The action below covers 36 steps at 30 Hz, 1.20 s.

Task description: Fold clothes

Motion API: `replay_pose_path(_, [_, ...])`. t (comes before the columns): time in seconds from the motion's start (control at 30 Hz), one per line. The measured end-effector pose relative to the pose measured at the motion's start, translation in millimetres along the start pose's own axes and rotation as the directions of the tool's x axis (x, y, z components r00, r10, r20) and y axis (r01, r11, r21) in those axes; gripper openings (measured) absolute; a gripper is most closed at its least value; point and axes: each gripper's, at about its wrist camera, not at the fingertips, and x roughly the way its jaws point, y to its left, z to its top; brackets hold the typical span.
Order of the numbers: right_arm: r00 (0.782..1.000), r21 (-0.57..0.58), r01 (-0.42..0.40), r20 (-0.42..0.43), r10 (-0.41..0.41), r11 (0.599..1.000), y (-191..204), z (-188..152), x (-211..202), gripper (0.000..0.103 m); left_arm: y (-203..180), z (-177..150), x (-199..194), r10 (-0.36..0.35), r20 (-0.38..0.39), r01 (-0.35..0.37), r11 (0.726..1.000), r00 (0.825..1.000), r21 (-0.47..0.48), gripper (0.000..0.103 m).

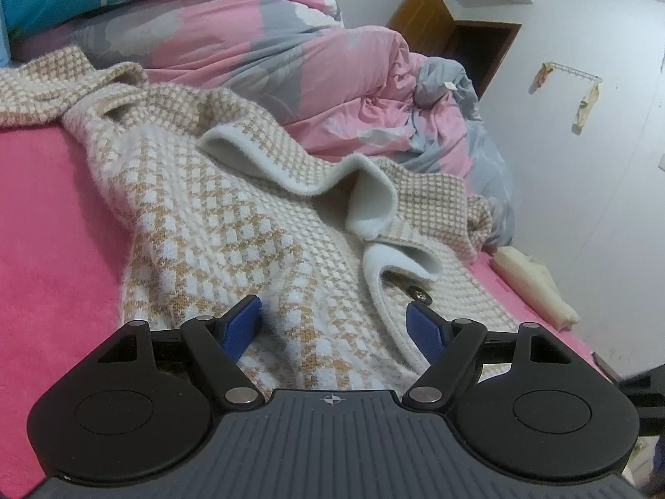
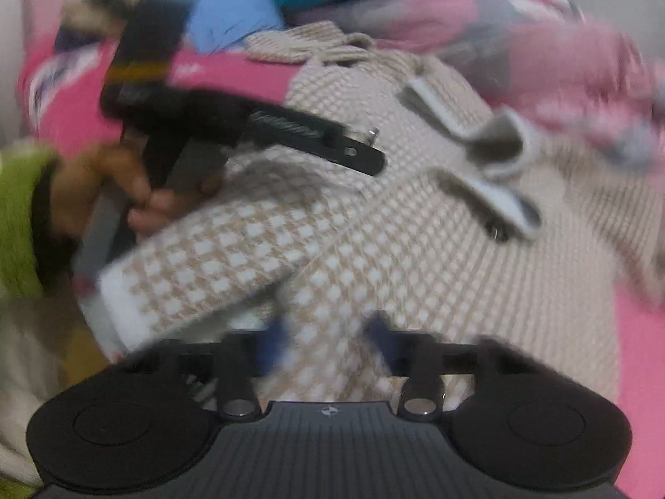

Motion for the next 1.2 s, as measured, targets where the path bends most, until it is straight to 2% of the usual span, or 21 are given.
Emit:
replay_pose_path(0.13, [0.987, 0.087, 0.12, 0.098, -0.129, 0.989, -31.6, 6.4, -28.5, 0.011, -0.7, -0.1, 0.1, 0.001, 0.001, -0.001, 1.0, 1.0, 0.006, 0.077])
replay_pose_path(0.17, [0.979, 0.118, 0.152, 0.122, -0.167, 0.981, -42.8, 8.4, -36.3, 0.007, -0.8, -0.2, 0.4, 0.003, 0.0, -0.003, 1.0, 1.0, 0.006, 0.077])
replay_pose_path(0.27, [0.922, 0.182, 0.319, 0.167, -0.349, 0.93, -82.1, 11.8, -59.1, 0.007, -1.0, -0.3, 0.7, 0.006, -0.001, -0.006, 1.0, 1.0, 0.007, 0.077])
replay_pose_path(0.33, [0.895, 0.283, 0.353, 0.176, -0.411, 0.892, -117.2, 9.8, -77.1, 0.007, -1.1, 0.0, 1.1, 0.008, -0.001, -0.008, 1.0, 1.0, 0.009, 0.077])
replay_pose_path(0.4, [0.851, 0.342, 0.415, 0.182, -0.493, 0.843, -147.9, 5.5, -93.0, 0.007, -1.6, 0.0, 1.3, 0.009, -0.002, -0.009, 1.0, 1.0, 0.011, 0.077])
replay_pose_path(0.43, [0.824, 0.375, 0.449, 0.178, -0.538, 0.811, -162.6, 0.0, -101.2, 0.007, -1.6, 0.1, 1.3, 0.01, -0.002, -0.01, 1.0, 1.0, 0.012, 0.077])
replay_pose_path(0.5, [0.755, 0.466, 0.514, 0.153, -0.637, 0.721, -197.7, -18.3, -117.8, 0.007, -0.9, -0.3, 1.2, 0.01, -0.002, -0.01, 1.0, 1.0, 0.013, 0.077])
replay_pose_path(0.57, [0.686, 0.569, 0.557, 0.095, -0.721, 0.605, -234.7, -42.4, -130.2, 0.007, -0.9, -0.4, 1.1, 0.01, -0.002, -0.01, 1.0, 1.0, 0.013, 0.077])
replay_pose_path(0.6, [0.669, 0.625, 0.556, 0.053, -0.741, 0.548, -251.8, -59.6, -133.1, 0.007, -0.7, -0.2, 1.2, 0.01, -0.002, -0.01, 1.0, 1.0, 0.013, 0.077])
replay_pose_path(0.7, [0.658, 0.778, 0.517, -0.093, -0.747, 0.358, -302.2, -122.7, -132.8, 0.007, 0.0, -0.2, 1.5, 0.01, -0.003, -0.01, 1.0, 1.0, 0.013, 0.077])
replay_pose_path(0.73, [0.666, 0.817, 0.496, -0.141, -0.733, 0.294, -317.3, -144.9, -129.5, 0.007, 0.1, -0.3, 1.5, 0.01, -0.003, -0.01, 1.0, 1.0, 0.013, 0.077])
replay_pose_path(0.83, [0.752, 0.909, 0.389, -0.219, -0.622, 0.149, -344.1, -203.0, -101.7, 0.008, 0.2, -0.1, 2.0, 0.009, -0.003, -0.009, 1.0, 1.0, 0.012, 0.077])
replay_pose_path(0.87, [0.773, 0.933, 0.345, -0.218, -0.595, 0.105, -347.4, -217.8, -95.5, 0.01, 0.3, 0.0, 2.1, 0.009, -0.003, -0.009, 1.0, 1.0, 0.012, 0.077])
replay_pose_path(0.93, [0.795, 0.971, 0.236, -0.175, -0.581, 0.031, -343.5, -239.2, -91.3, 0.015, 0.7, 0.1, 2.1, 0.008, -0.002, -0.008, 1.0, 1.0, 0.011, 0.077])
replay_pose_path(0.97, [0.797, 0.981, 0.193, -0.154, -0.584, 0.004, -339.9, -246.1, -92.7, 0.021, 0.5, 0.0, 2.3, 0.008, -0.002, -0.008, 1.0, 1.0, 0.01, 0.077])
replay_pose_path(1.0, [0.788, 0.985, 0.171, -0.14, -0.6, -0.007, -335.0, -248.3, -99.5, 0.032, 0.5, 0.1, 2.3, 0.008, -0.002, -0.008, 1.0, 1.0, 0.01, 0.077])
replay_pose_path(1.03, [0.767, 0.986, 0.164, -0.136, -0.627, -0.012, -330.9, -247.7, -108.1, 0.038, 0.6, 0.3, 2.3, 0.008, -0.002, -0.008, 1.0, 1.0, 0.01, 0.077])
replay_pose_path(1.1, [0.71, 0.986, 0.168, -0.118, -0.694, 0.005, -325.7, -239.9, -130.5, 0.042, 1.4, 0.8, 2.2, 0.008, -0.004, -0.008, 1.0, 1.0, 0.011, 0.077])
replay_pose_path(1.13, [0.684, 0.986, 0.166, -0.094, -0.723, 0.029, -321.4, -233.3, -141.6, 0.042, 1.3, 0.9, 2.3, 0.009, -0.004, -0.009, 1.0, 1.0, 0.012, 0.077])
replay_pose_path(1.17, [0.67, 0.983, 0.169, -0.061, -0.74, 0.072, -317.4, -222.6, -149.8, 0.042, 1.0, 0.9, 2.6, 0.01, -0.005, -0.01, 1.0, 1.0, 0.013, 0.077])
replay_pose_path(1.2, [0.668, 0.976, 0.177, -0.023, -0.744, 0.129, -312.8, -209.0, -154.9, 0.042, 0.8, 1.0, 2.7, 0.011, -0.005, -0.011, 1.0, 1.0, 0.014, 0.078])
